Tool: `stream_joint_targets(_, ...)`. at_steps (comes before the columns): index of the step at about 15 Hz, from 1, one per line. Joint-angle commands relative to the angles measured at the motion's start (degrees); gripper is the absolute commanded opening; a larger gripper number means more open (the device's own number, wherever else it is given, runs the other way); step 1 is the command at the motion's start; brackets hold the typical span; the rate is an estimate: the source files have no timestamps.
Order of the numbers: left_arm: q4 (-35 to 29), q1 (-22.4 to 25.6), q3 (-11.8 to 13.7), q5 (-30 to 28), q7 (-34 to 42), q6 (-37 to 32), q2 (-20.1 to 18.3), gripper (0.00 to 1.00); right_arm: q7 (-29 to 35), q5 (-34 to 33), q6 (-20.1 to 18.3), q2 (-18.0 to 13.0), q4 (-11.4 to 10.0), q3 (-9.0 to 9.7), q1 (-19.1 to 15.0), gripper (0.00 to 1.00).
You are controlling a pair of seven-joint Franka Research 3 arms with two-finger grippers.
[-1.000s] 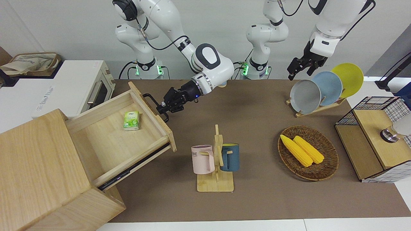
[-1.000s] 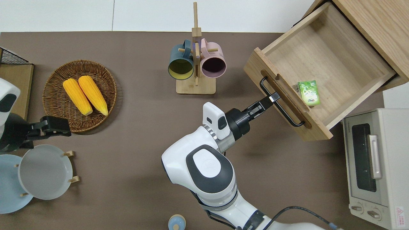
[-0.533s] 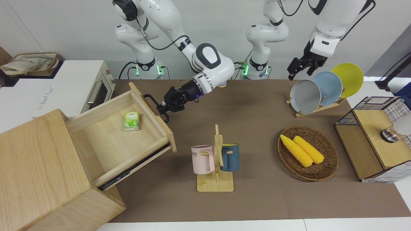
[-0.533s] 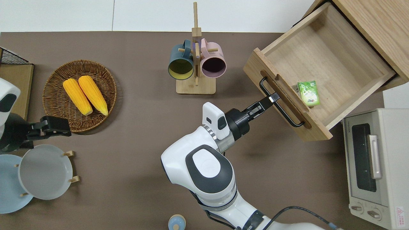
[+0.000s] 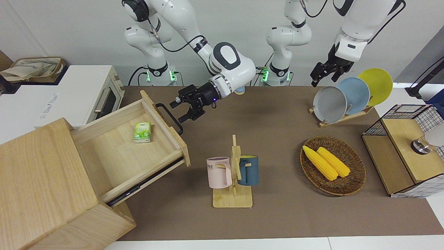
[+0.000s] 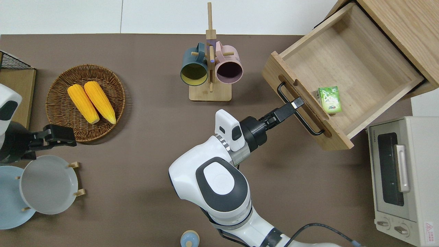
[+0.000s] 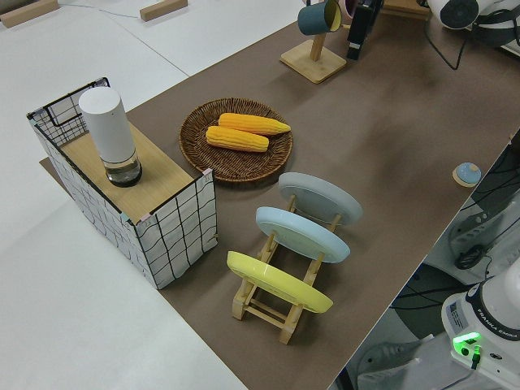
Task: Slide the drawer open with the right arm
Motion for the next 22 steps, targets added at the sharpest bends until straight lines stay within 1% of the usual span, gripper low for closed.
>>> stream_joint_targets(1, 0.21, -0.07, 0.25, -0.05, 0.51, -0.97, -0.48, 0.99, -0.88, 0.88, -1.11, -0.35, 0.08, 0.98, 0.31, 0.987)
stream_joint_targets(2, 0.21, -0.07, 0.25, -0.05, 0.51, -0.97, -0.48, 0.99, -0.88, 1.41, -1.46, -0.35, 0.08, 1.42, 0.83, 0.987)
stream_joint_targets(4, 0.21, -0.07, 0.25, -0.05, 0.51, -0.89, -0.48, 0.99, -1.06, 1.94, -1.55, -0.52, -0.01, 1.60, 1.45, 0.987)
stream_joint_targets(5, 0.21, -0.07, 0.25, -0.05, 0.51, -0.89, -0.48, 0.99, -1.14, 2.55, -1.29, -0.79, -0.01, 1.16, 2.84, 0.987)
stream_joint_targets(6, 0.21, -0.07, 0.25, -0.05, 0.51, -0.89, -0.48, 0.99, -1.15, 3.69, -0.94, -1.31, 0.07, 0.72, 3.38, 0.987)
stream_joint_targets(7, 0.21, -0.07, 0.25, -0.05, 0.51, -0.89, -0.48, 0.99, -1.32, 4.83, -0.85, -1.84, 0.08, 0.20, 3.38, 0.987)
stream_joint_targets(8, 0.21, -0.07, 0.25, -0.05, 0.51, -0.89, -0.48, 0.99, -1.50, 6.06, -0.32, -2.63, 0.68, 0.11, 3.38, 0.990)
stream_joint_targets(10, 0.21, -0.07, 0.25, -0.05, 0.51, -0.97, -0.48, 0.99, -1.67, 10.88, 3.35, -4.73, 1.04, -0.07, 3.30, 0.987)
stream_joint_targets(13, 0.21, -0.07, 0.25, -0.05, 0.51, -0.97, -0.48, 0.99, -2.81, 21.24, 9.68, -9.47, 1.22, -2.00, 1.90, 0.987)
stream_joint_targets(14, 0.21, -0.07, 0.25, -0.05, 0.51, -0.97, -0.48, 0.99, -3.86, 25.02, 11.44, -11.14, 1.30, -2.18, 0.67, 0.987)
stream_joint_targets(15, 0.21, -0.07, 0.25, -0.05, 0.51, -0.89, -0.48, 0.99, -5.26, 29.41, 13.11, -12.64, 2.18, -2.27, -1.17, 0.987)
stream_joint_targets(16, 0.21, -0.07, 0.25, -0.05, 0.51, -0.89, -0.48, 0.99, -7.36, 35.54, 14.52, -14.22, 3.49, -2.36, -3.45, 0.987)
stream_joint_targets(19, 0.21, -0.07, 0.25, -0.05, 0.51, -0.89, -0.48, 0.99, -8.62, 43.57, 17.34, -17.22, 3.42, -2.27, -8.11, 0.987)
stream_joint_targets(22, 0.21, -0.07, 0.25, -0.05, 0.51, -0.97, -0.48, 0.99, -9.05, 56.48, 20.15, -20.29, 3.50, -2.27, -13.74, 0.987)
